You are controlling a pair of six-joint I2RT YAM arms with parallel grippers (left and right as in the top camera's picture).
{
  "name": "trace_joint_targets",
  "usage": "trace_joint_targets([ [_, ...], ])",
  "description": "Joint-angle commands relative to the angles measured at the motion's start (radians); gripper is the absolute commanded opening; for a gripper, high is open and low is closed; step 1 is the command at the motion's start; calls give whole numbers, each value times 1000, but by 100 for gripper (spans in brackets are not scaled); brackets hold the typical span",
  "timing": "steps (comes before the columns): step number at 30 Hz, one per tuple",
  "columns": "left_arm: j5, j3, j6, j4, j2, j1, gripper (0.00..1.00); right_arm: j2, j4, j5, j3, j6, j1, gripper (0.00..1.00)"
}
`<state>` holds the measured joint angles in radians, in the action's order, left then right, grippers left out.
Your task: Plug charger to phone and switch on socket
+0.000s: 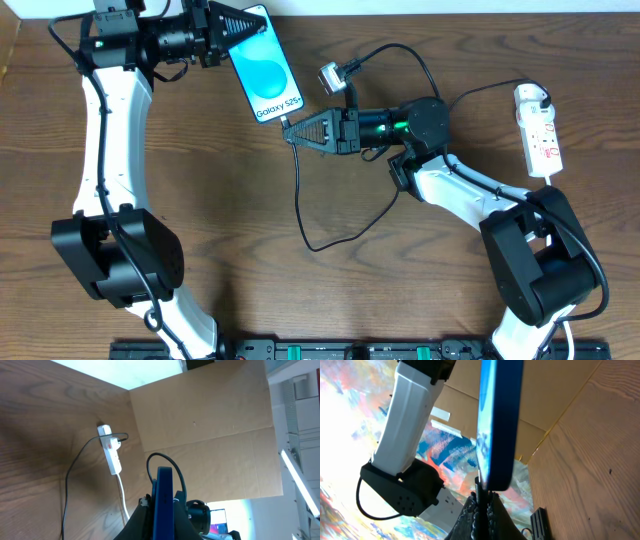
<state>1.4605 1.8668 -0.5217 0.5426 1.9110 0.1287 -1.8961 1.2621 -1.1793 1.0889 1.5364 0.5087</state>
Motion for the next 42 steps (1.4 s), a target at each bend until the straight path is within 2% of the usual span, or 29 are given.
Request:
trace_joint_targets([
  [1,32,0,3,-1,-13,-2,7,-2,2,-1,3,-23,-6,1],
  [4,32,0,-31,-2,-13,-2,7,-2,1,-1,3,-24,-6,1],
  [14,32,0,-32,-2,-13,-2,7,-2,2,0,3,-24,-6,1],
  [42,51,0,64,-1,-13,-24,8,-2,2,68,3,23,-6,1],
])
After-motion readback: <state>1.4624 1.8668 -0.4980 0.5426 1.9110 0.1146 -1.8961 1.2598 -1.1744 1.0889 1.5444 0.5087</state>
